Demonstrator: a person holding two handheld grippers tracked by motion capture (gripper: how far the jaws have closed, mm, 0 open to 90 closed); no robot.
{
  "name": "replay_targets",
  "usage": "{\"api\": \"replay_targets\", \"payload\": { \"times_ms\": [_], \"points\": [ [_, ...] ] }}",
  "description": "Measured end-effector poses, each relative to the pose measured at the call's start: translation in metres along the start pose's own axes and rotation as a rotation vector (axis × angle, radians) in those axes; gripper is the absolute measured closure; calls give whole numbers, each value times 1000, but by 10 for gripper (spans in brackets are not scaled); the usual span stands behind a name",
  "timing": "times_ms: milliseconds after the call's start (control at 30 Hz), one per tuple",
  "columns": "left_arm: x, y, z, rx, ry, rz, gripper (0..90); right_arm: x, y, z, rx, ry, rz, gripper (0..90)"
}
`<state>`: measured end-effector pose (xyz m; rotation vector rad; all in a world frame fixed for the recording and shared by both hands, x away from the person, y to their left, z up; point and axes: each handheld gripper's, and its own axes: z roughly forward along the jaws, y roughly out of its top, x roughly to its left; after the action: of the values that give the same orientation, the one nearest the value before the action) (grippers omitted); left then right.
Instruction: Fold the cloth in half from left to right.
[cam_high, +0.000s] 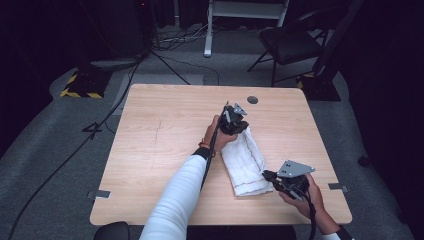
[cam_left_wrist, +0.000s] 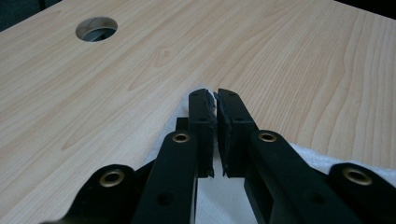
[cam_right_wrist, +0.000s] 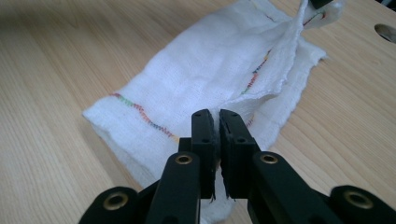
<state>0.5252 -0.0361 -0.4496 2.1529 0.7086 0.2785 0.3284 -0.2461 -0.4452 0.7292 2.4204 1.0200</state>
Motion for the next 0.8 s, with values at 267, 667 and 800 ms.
{"api": "replay_targets", "payload": {
  "times_ms": [267, 667, 800],
  "points": [
    [-7, -1, -9, -1, 26, -41, 451, -10, -16, -1, 52, -46, 59, 638],
    [-68, -67, -66, 83, -59, 78, 172, -36, -30, 9, 110, -15, 95, 549],
    [-88, -91, -68, 165, -31, 167, 177, -40, -37, 18, 133, 31, 115, 539]
  ]
}}
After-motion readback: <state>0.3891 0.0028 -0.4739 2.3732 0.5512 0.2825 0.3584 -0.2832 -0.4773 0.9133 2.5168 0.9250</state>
